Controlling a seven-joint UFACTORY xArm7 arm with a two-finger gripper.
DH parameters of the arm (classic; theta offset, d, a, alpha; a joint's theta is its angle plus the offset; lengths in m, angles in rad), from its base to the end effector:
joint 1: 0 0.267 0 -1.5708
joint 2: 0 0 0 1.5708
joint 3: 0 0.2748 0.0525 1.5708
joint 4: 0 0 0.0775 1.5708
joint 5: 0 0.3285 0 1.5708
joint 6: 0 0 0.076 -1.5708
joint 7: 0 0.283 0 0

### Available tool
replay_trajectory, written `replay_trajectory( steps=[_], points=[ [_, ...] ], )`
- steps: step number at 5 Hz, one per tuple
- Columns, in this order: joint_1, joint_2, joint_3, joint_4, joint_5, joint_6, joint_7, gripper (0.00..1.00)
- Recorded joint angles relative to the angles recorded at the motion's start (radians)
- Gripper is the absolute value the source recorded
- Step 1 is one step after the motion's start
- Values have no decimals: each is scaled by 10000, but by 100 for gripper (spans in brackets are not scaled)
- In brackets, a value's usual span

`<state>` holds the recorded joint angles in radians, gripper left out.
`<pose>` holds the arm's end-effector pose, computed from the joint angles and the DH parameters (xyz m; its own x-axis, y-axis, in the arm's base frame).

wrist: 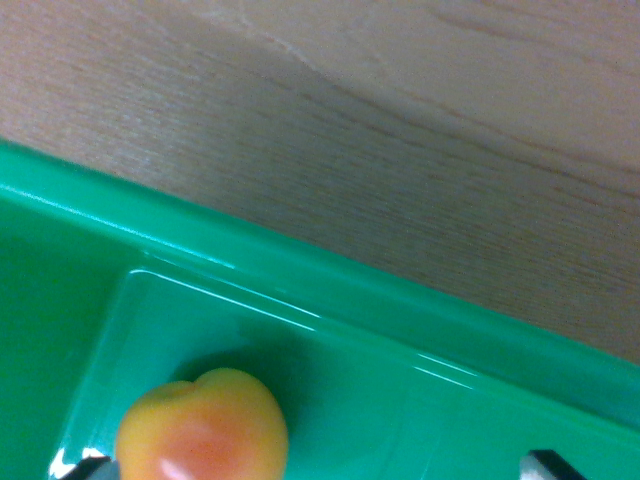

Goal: Pick fruit

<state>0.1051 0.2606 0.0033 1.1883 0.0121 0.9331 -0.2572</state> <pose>0.5022 0.0570 0.1006 0.9365 0.3507 -0.0026 0.3506 -0.9364 -0.0116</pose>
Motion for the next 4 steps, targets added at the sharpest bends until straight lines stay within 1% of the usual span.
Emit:
replay_trajectory(
  steps=[1,2,3,4],
  points=[
    [61,154,74,-284,71,-448,-186,0],
    [61,154,74,-284,71,-448,-186,0],
    [120,304,146,-560,139,-884,-366,0],
    [120,304,146,-560,139,-884,-366,0]
  ],
)
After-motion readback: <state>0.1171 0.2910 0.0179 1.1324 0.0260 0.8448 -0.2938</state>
